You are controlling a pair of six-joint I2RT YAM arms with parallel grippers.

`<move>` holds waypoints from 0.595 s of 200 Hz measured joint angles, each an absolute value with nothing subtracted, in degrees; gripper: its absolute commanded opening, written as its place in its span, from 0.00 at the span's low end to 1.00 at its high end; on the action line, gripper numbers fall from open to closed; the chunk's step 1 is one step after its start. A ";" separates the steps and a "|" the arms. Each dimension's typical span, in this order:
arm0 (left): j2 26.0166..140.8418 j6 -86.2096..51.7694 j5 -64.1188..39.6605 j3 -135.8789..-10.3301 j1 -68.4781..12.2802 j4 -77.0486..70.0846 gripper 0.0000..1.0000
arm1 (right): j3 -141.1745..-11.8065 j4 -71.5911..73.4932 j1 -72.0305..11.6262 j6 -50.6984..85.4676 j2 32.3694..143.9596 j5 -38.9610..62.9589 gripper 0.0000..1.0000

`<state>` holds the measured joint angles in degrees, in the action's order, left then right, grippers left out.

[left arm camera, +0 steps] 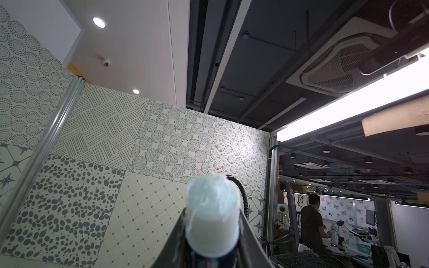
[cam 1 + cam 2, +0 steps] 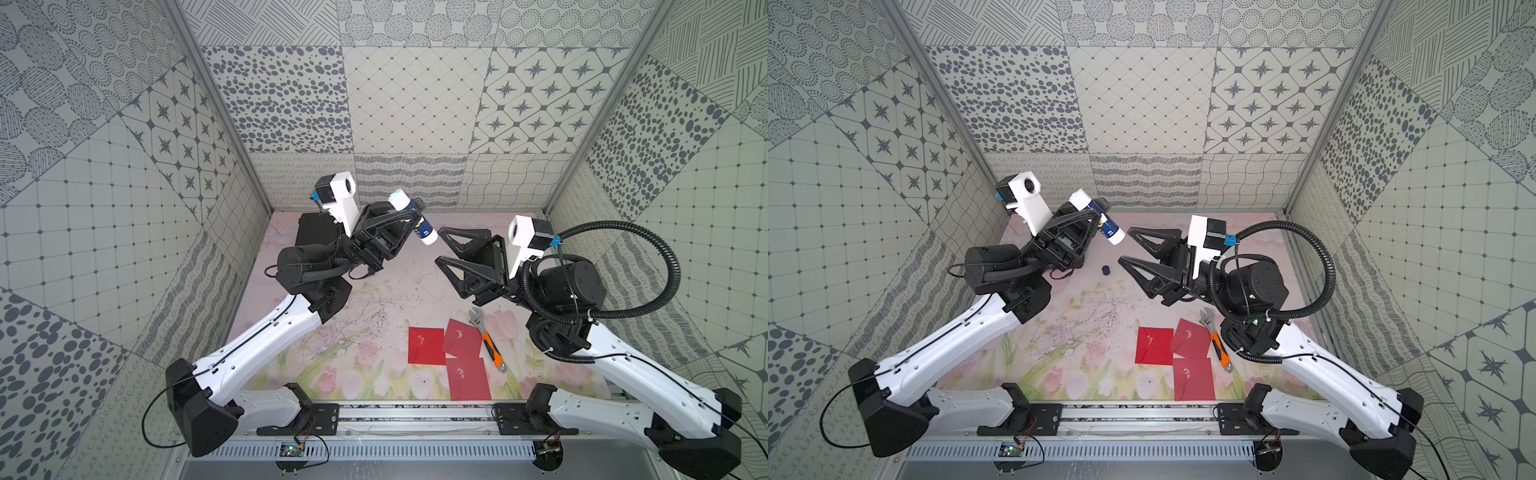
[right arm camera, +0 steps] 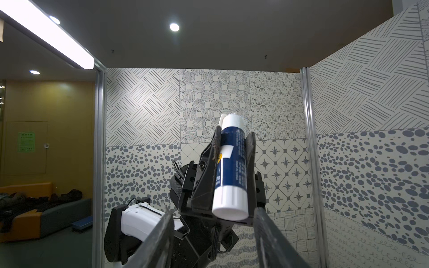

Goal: Seal the envelope with a glue stick
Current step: Screw the glue stick.

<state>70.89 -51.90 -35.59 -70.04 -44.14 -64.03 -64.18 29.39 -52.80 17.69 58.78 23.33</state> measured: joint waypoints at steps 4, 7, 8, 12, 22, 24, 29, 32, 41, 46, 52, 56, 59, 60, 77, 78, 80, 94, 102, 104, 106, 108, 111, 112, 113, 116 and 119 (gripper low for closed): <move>70.89 -52.03 -35.79 -70.06 -44.14 -64.38 0.00 | -64.18 29.58 -52.80 17.87 58.98 23.31 0.55; 70.89 -52.21 -36.01 -70.11 -44.14 -64.73 0.00 | -64.18 29.69 -52.80 18.00 59.16 23.29 0.55; 70.89 -52.31 -36.10 -70.11 -44.14 -64.88 0.00 | -64.18 29.78 -52.80 18.06 59.24 23.29 0.55; 70.91 -52.40 -36.32 -70.15 -44.16 -65.23 0.00 | -64.18 29.93 -52.80 18.15 59.40 23.22 0.55; 70.94 -52.97 -36.97 -70.30 -44.16 -66.13 0.00 | -64.18 30.35 -52.77 18.65 59.86 22.96 0.55; 70.96 -53.01 -37.10 -70.32 -44.16 -66.32 0.00 | -64.18 30.39 -52.77 18.70 59.92 22.94 0.55; 70.98 -53.25 -37.28 -70.37 -44.16 -66.70 0.00 | -64.18 30.79 -52.80 18.90 60.12 22.90 0.54; 70.98 -53.34 -37.41 -70.39 -44.16 -66.92 0.00 | -64.18 30.96 -52.80 18.96 60.20 22.90 0.54; 71.00 -53.54 -37.76 -70.39 -44.16 -67.37 0.00 | -64.18 31.59 -52.80 19.29 60.55 22.92 0.53; 71.05 -53.63 -38.09 -70.39 -44.16 -67.72 0.00 | -64.25 32.03 -52.77 19.57 60.77 23.00 0.53; 71.11 -53.78 -38.30 -70.37 -44.16 -68.05 0.00 | -64.45 32.45 -52.77 20.03 61.17 23.20 0.53; 71.13 -53.78 -38.37 -70.37 -44.16 -68.16 0.00 | -64.69 32.86 -52.77 20.23 61.52 23.33 0.52; 71.16 -53.78 -38.39 -70.37 -44.16 -68.23 0.00 | -64.88 33.08 -52.77 20.40 61.71 23.49 0.52; 71.16 -53.80 -38.41 -70.37 -44.16 -68.25 0.00 | -64.95 33.15 -52.77 20.45 61.78 23.51 0.52; 71.13 -53.80 -38.28 -70.28 -44.12 -68.73 0.00 | -66.13 34.06 -52.77 21.30 63.13 24.40 0.52; 71.11 -53.80 -38.26 -70.26 -44.12 -68.79 0.00 | -66.15 34.09 -52.77 21.34 63.16 24.45 0.52; 71.11 -53.80 -38.26 -70.26 -44.12 -68.84 0.00 | -66.28 34.17 -52.75 21.39 63.31 24.51 0.52; 71.02 -53.74 -38.15 -70.00 -44.14 -69.06 0.00 | -66.87 34.30 -52.75 21.98 64.10 25.21 0.51; 70.96 -53.54 -38.11 -69.87 -44.14 -69.08 0.00 | -66.92 34.39 -52.73 22.24 64.25 25.43 0.51; 70.91 -53.49 -38.11 -69.82 -44.14 -69.08 0.00 | -66.94 34.39 -52.73 22.28 64.25 25.47 0.50; 70.87 -53.47 -38.11 -69.76 -44.14 -69.06 0.00 | -66.96 34.39 -52.73 22.35 64.29 25.52 0.51; 70.83 -53.45 -38.09 -69.71 -44.14 -69.06 0.00 | -66.96 34.39 -52.73 22.35 64.31 25.54 0.51; 70.81 -53.41 -38.04 -69.65 -44.14 -69.08 0.00 | -66.98 34.41 -52.73 22.37 64.34 25.63 0.51; 70.78 -53.39 -38.02 -69.63 -44.14 -69.08 0.00 | -66.98 34.41 -52.71 22.37 64.34 25.67 0.51; 70.78 -53.36 -38.00 -69.60 -44.14 -69.10 0.00 | -66.98 34.41 -52.71 22.37 64.36 25.67 0.51; 70.74 -53.32 -37.98 -69.56 -44.14 -69.12 0.00 | -66.98 34.44 -52.71 22.37 64.36 25.76 0.51; 70.70 -53.30 -37.98 -69.54 -44.14 -69.12 0.00 | -66.98 34.48 -52.71 22.39 64.38 25.89 0.51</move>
<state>70.70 -53.30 -37.98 -69.54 -44.14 -69.12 -66.98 34.48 -52.71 22.39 64.38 25.89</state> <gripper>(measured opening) 0.288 0.506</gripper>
